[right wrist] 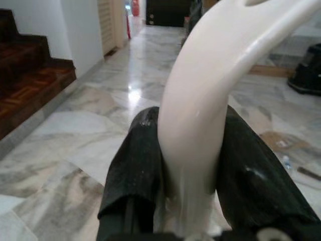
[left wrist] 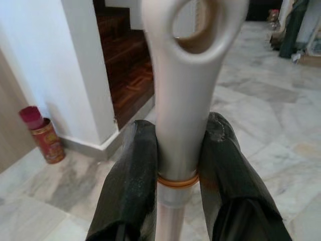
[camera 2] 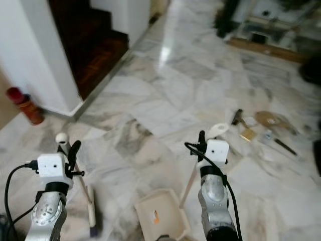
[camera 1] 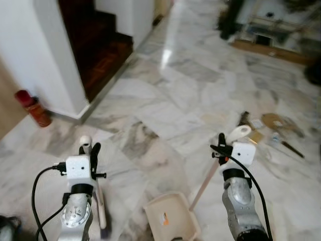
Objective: Sweep floor
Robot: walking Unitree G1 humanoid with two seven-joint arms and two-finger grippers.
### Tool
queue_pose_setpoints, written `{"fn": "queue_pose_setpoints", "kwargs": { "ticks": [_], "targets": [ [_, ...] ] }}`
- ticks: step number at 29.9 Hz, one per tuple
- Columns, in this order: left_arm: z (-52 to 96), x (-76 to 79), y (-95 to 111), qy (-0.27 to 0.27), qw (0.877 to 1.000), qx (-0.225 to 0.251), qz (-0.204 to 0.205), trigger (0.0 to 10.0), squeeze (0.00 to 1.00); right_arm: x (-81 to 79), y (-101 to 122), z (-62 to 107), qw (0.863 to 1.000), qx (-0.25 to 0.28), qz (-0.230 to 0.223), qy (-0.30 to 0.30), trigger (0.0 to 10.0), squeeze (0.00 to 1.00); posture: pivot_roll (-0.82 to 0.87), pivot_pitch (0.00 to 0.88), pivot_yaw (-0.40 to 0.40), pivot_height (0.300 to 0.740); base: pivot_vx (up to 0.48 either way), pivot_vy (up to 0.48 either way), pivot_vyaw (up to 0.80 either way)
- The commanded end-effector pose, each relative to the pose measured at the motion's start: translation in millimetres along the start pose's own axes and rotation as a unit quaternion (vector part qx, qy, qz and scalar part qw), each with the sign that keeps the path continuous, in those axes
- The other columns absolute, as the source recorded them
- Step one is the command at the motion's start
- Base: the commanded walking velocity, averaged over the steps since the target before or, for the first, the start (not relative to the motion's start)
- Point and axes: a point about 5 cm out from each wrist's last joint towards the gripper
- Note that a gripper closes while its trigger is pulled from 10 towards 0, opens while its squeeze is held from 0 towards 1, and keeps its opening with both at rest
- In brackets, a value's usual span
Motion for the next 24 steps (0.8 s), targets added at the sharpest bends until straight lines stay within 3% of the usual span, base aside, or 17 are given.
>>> {"fn": "queue_pose_setpoints", "kwargs": {
  "ticks": [1,24],
  "targets": [
    [0.9,0.4,-0.2,-0.006,1.0,-0.002,0.005,10.0,0.0,-1.1,8.4,-3.2,1.0,0.019,-0.003,0.0,10.0,0.0,-0.02,0.137,-0.055,0.74,0.0,0.0,0.0],
    [-1.9,6.0,-0.6,-0.019,1.0,-0.002,0.008,10.0,0.0,-3.0,9.9,-5.3,1.0,0.021,-0.005,0.002,10.0,0.0,-0.03,0.115,-0.058,0.74,0.0,0.0,-0.76]
  ]
}}
Point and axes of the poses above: a point about 5 cm out from each wrist's last joint towards the gripper, its own z axis pointing back from the gripper into the wrist, its own y axis along the axis of the wrist's last joint, x = y × z, and after that the axes turned 2 degrees about z, right-handed
